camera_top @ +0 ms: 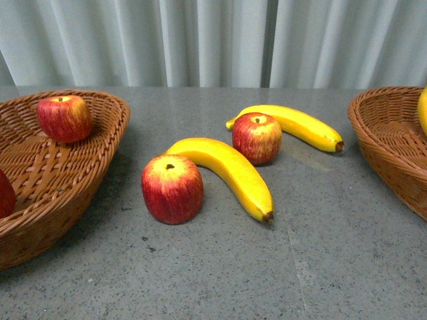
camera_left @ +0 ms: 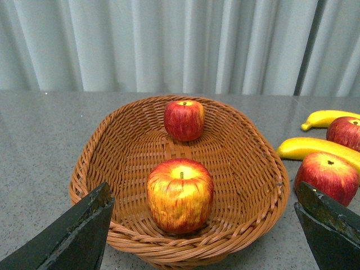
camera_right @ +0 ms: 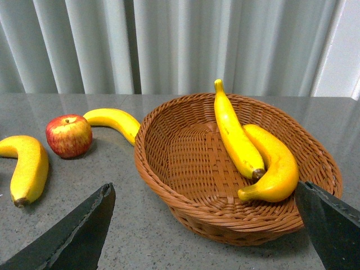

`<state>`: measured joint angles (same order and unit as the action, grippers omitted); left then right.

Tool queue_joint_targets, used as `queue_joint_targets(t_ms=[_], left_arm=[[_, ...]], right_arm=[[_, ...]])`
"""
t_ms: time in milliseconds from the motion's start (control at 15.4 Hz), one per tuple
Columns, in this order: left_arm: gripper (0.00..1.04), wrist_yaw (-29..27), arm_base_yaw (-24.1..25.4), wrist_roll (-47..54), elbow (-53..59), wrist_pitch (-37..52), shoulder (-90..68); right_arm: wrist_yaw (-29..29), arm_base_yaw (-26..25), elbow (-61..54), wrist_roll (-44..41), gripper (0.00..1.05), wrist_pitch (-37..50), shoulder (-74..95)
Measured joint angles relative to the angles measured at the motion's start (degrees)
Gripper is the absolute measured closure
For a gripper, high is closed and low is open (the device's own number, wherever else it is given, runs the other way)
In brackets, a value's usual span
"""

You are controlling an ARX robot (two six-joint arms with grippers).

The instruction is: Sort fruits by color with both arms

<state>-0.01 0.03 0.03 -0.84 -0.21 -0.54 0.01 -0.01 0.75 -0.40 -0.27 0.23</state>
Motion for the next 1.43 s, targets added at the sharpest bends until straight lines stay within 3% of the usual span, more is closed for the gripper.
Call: queue_joint_targets(t_ms=[1431], left_arm=[[0.07,0.0,0.0,0.0,0.0,0.0,0.0]], right_arm=[[0.0,0.0,0.0,0.0,0.07,0.0,0.0]])
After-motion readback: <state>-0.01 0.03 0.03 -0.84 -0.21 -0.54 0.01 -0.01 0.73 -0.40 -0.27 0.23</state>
